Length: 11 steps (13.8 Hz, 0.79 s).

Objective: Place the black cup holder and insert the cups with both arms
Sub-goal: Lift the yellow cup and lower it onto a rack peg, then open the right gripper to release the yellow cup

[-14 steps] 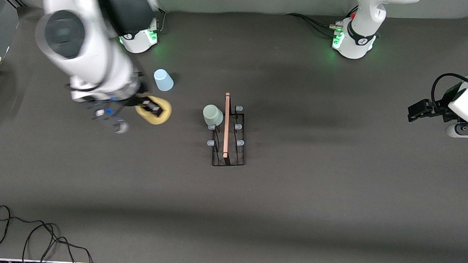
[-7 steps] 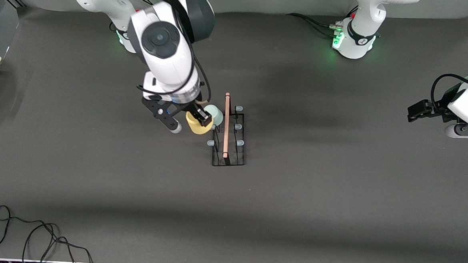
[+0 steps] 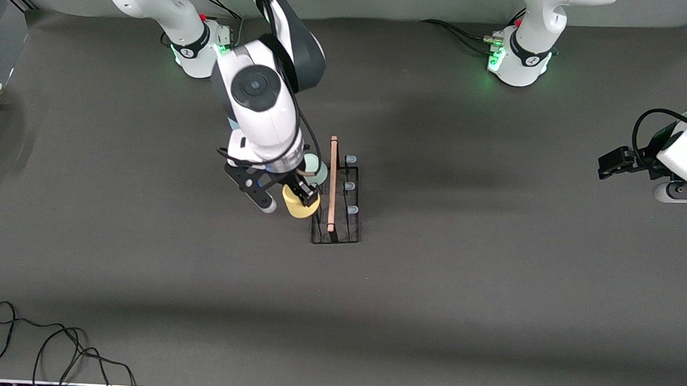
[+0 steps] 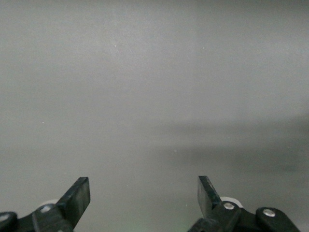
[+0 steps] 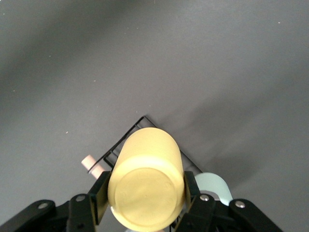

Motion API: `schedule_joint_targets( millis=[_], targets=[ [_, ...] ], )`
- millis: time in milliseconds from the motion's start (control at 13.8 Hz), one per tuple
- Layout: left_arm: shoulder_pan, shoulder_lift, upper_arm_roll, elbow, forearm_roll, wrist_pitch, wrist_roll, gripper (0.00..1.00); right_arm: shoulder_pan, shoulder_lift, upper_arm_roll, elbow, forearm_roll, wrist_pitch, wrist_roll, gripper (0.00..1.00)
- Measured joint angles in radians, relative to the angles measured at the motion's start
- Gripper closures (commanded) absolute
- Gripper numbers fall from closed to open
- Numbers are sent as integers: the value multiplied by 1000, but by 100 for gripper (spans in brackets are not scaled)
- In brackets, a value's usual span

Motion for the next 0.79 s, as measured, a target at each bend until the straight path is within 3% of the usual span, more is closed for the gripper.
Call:
schedule_joint_targets(
  millis=[433, 506, 578, 795],
  targets=[
    [0, 0, 0, 0, 0, 0, 0, 1, 1, 103, 2, -1, 57, 86, 1, 100],
    [0, 0, 0, 0, 0, 0, 0, 0, 1, 119, 2, -1, 76, 94, 1, 63],
    [0, 0, 0, 0, 0, 0, 0, 1, 1, 135, 3, -1, 87, 104, 1, 1],
    [0, 0, 0, 0, 0, 0, 0, 1, 0, 156, 0, 1, 97, 111, 1, 0]
  ],
)
